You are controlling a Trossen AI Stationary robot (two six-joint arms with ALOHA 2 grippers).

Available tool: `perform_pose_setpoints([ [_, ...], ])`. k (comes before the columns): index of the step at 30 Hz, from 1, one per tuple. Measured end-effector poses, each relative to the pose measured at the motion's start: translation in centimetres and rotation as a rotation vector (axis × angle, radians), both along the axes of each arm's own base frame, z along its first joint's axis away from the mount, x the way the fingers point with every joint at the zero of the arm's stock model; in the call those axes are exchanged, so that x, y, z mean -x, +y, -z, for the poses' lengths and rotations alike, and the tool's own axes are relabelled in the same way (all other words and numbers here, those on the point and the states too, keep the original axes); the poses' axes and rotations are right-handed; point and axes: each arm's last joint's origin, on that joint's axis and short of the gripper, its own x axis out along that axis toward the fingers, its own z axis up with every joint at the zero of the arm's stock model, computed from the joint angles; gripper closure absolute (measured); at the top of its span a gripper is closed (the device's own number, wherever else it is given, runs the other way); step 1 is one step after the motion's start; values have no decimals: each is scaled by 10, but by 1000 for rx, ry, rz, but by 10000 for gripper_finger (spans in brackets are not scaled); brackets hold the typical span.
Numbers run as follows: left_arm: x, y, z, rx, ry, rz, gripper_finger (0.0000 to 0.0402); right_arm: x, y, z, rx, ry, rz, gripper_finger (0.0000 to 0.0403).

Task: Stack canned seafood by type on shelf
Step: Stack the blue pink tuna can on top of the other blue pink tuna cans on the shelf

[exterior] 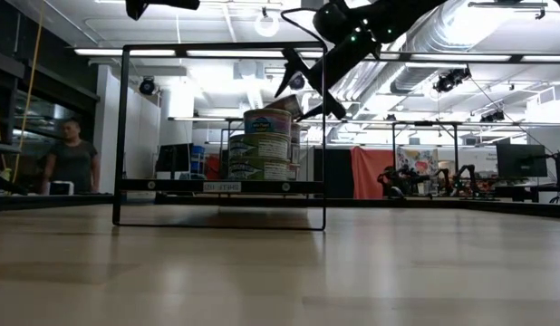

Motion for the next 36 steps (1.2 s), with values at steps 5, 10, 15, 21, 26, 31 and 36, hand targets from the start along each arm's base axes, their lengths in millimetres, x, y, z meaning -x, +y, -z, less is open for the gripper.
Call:
perform_pose_setpoints([
  [5, 0, 0, 0, 0, 0, 0, 402, 0, 2, 2, -16, 14, -1, 79],
  [10, 0, 0, 0, 0, 0, 0, 402, -4, 4, 0, -44, -41, -5, 79],
  [15, 0, 0, 0, 0, 0, 0, 402, -4, 5, 3, -42, -16, 7, 79],
  [21, 0, 0, 0, -2, 1, 1, 402, -4, 3, 1, -46, -45, 36, 79],
  [26, 0, 0, 0, -28, 13, 12, 401, -3, 4, 3, -41, -16, 18, 79],
  [31, 0, 0, 0, -28, 13, 12, 401, -1, 0, 4, -6, 17, 48, 79],
  [36, 0, 0, 0, -29, 13, 13, 401, 1, -2, 5, 13, 47, 57, 79],
])
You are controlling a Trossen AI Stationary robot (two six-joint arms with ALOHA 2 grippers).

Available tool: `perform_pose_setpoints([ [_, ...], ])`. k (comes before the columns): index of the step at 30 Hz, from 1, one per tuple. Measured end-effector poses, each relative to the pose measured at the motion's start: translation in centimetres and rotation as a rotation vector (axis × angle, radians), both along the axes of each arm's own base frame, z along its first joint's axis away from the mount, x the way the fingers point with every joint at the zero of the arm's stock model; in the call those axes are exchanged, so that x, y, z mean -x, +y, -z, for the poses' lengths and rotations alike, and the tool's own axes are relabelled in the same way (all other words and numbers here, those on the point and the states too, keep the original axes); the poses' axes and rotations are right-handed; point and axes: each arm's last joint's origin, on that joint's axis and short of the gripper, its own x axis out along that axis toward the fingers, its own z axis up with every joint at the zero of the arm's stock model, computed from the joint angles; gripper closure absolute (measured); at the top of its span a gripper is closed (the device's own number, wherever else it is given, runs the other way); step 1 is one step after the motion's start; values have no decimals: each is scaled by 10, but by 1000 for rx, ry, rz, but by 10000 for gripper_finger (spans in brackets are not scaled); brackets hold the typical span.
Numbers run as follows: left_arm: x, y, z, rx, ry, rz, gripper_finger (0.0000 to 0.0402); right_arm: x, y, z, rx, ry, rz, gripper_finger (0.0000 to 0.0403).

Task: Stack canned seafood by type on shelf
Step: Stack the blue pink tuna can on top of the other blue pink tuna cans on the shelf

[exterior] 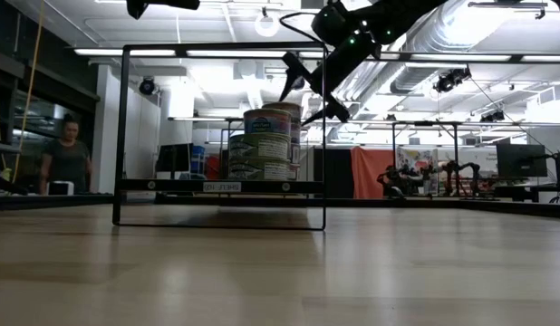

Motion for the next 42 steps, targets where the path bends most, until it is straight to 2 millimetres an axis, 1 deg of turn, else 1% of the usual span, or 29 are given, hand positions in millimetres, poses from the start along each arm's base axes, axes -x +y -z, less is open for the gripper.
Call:
perform_pose_setpoints([
  [4, 1, 0, -1, 0, -4, 0, 402, 4, -3, -1, 19, 29, -11, 79],
  [8, 8, 2, -6, 3, -32, -7, 402, 20, -9, -18, 67, 29, -3, 79],
  [12, 16, 8, -17, -6, -117, -64, 401, 39, -9, -33, 125, 99, -32, 79],
  [14, 17, 15, -26, 25, -169, -110, 402, 49, -6, -40, 155, 148, -66, 79],
  [16, 16, 28, -36, 71, -201, -129, 402, 58, -2, -46, 184, 203, -100, 79],
  [17, 14, 35, -38, 85, -189, -141, 402, 62, 0, -48, 199, 237, -122, 79],
  [19, 12, 53, -36, 100, -108, -190, 402, 70, 5, -51, 214, 308, -165, 79],
  [22, 14, 90, -20, 148, 81, -336, 401, 82, 14, -52, 179, 395, -192, 79],
  [25, 22, 134, 2, 258, 220, -465, 402, 94, 24, -46, 111, 518, -262, 79],
  [28, 32, 176, 35, 367, 311, -617, 401, 104, 36, -37, 14, 663, -334, 79],
  [31, 43, 204, 62, 435, 346, -787, 401, 113, 47, -28, -75, 786, -380, 79],
  [34, 48, 217, 90, 444, 342, -906, 402, 117, 57, -15, -120, 882, -379, 79],
  [36, 49, 218, 109, 457, 305, -953, 402, 118, 62, -5, -134, 919, -346, 81],
  [38, 49, 215, 125, 462, 251, -998, 401, 116, 67, 6, -132, 938, -326, 89],
  [40, 50, 208, 144, 456, 216, -1072, 401, 114, 73, 15, -128, 949, -313, 111],
  [42, 52, 200, 160, 425, 196, -1157, 402, 114, 78, 24, -136, 955, -304, 152],
])
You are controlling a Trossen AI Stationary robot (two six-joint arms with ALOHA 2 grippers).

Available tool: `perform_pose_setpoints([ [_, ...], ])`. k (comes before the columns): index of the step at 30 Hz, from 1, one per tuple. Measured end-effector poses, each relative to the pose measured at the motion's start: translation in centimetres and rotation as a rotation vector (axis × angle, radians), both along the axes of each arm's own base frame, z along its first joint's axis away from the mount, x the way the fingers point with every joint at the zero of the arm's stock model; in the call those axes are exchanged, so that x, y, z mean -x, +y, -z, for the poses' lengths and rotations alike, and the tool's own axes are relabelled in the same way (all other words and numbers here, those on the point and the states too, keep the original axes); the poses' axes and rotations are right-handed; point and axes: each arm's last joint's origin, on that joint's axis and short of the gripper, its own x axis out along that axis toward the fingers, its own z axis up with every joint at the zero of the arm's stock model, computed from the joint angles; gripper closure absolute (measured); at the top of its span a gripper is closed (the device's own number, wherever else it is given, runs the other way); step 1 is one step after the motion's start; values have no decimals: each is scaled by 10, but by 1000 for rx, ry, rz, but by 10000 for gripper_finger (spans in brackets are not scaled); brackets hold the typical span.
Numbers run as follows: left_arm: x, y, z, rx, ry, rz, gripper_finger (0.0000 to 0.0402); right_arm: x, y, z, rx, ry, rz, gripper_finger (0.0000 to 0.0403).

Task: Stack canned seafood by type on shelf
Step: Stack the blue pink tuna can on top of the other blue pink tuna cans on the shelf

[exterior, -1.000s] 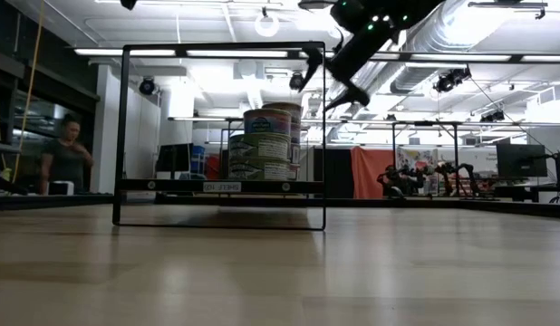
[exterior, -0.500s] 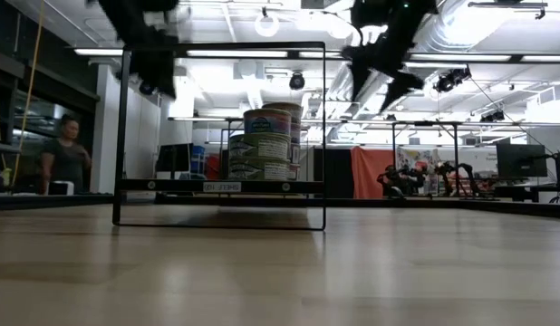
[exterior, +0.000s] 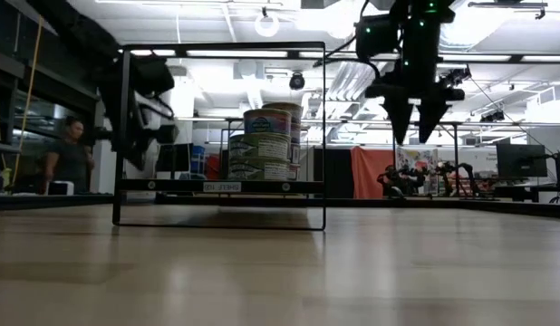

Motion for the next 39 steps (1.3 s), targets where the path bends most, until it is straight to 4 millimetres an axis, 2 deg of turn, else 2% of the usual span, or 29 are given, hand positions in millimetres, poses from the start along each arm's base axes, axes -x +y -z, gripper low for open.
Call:
perform_pose_setpoints([
  [2, 1, -5, 9, -57, 15, -54, 402, 0, 4, 5, 7, 16, 12, 216],
  [5, 3, -5, 16, -129, 24, -88, 402, -1, 7, 7, 44, 24, 19, 347],
  [6, 4, -4, 16, -159, 28, -92, 402, -2, 6, 7, 51, 19, 17, 374],
  [7, 4, -1, 15, -187, 35, -94, 402, -3, 6, 7, 57, 8, 18, 383],
  [10, 8, 10, 20, -199, 93, -91, 401, -4, 5, 6, 56, -22, 33, 379],
  [12, 10, 16, 27, -174, 132, -81, 402, -6, 4, 6, 61, -37, 34, 391],
  [19, 0, 22, 41, -123, 223, -59, 401, -9, 3, 5, 74, -81, 50, 398],
  [24, -5, 19, 51, -109, 254, -64, 402, -12, 2, 5, 85, -107, 49, 400],
  [32, -15, 13, 59, -108, 168, -123, 402, -13, 2, 5, 73, -117, 47, 403],
  [36, -24, 1, 61, -41, 43, -109, 401, -13, 2, 5, 74, -116, 40, 403],
  [39, -32, -13, 59, 4, 11, -43, 401, -14, 2, 4, 79, -118, 19, 403],
])
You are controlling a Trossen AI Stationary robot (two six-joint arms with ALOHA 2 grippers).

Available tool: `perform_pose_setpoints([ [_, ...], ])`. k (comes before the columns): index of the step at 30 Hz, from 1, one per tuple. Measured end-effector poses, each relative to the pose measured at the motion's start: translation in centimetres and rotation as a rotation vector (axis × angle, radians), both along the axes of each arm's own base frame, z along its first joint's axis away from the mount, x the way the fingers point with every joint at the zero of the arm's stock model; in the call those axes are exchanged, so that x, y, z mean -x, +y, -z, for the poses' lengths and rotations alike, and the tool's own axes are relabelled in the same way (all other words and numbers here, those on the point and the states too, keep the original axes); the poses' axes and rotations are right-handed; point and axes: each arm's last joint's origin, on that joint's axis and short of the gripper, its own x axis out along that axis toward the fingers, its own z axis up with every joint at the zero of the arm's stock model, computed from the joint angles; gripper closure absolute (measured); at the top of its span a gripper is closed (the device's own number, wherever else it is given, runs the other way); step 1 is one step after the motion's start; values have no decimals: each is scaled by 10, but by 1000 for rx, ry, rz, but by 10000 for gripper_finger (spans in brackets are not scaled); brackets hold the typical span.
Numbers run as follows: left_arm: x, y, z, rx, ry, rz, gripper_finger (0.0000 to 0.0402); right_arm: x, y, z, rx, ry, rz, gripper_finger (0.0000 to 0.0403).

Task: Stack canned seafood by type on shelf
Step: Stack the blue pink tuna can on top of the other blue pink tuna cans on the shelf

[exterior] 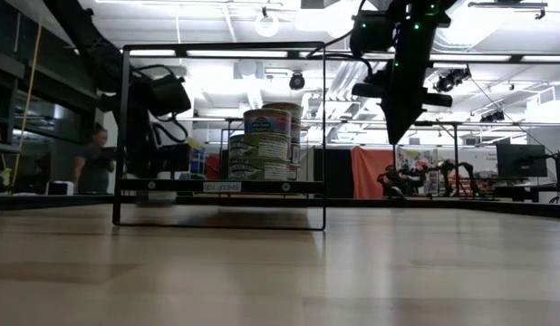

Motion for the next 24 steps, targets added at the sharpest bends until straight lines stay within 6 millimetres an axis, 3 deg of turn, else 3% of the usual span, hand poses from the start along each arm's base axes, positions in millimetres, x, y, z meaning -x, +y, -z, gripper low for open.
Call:
perform_pose_setpoints([
  [5, -8, -34, -8, 84, 76, 187, 401, -1, 0, 0, 9, 12, -46, 403],
  [13, 7, -102, -25, 232, 244, 377, 402, -3, 0, 0, -9, 5, -132, 403],
  [24, 13, -186, -38, 498, 118, 613, 401, -21, 24, -3, -8, -50, -496, 403],
])
